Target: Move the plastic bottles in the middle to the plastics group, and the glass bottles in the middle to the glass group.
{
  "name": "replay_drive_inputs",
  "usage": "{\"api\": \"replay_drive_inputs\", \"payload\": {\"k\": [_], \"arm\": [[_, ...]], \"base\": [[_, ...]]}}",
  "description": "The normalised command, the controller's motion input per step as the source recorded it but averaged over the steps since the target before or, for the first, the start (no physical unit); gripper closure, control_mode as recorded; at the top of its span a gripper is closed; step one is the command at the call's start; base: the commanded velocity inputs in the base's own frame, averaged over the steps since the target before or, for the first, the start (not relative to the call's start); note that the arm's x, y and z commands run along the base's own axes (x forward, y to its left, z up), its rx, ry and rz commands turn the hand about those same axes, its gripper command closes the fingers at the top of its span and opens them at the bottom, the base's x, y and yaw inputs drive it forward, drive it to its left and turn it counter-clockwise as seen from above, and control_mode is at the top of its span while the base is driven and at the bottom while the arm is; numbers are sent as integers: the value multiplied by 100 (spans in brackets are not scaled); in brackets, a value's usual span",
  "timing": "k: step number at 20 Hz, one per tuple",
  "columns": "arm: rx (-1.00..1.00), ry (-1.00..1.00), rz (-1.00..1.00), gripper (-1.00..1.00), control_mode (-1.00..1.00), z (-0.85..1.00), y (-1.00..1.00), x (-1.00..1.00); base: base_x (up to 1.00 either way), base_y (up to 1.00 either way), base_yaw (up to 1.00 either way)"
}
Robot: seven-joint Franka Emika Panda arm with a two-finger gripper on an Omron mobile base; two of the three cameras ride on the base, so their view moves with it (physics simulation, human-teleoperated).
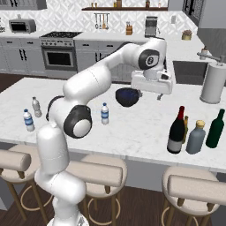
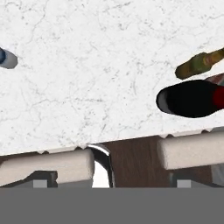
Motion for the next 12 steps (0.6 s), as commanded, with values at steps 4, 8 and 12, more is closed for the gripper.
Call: {"api": "replay_drive_inputs", "payload": {"k": [4,8,12], "arm": [[-14,-1,-8,-100,-100,-60,100,4],[-9,0,-9,-100,-100,-28,100,41],[-7,0,-6,-100,-100,-9,97,38]], "base": [[0,0,0],[0,0,0],[0,0,0]]}}
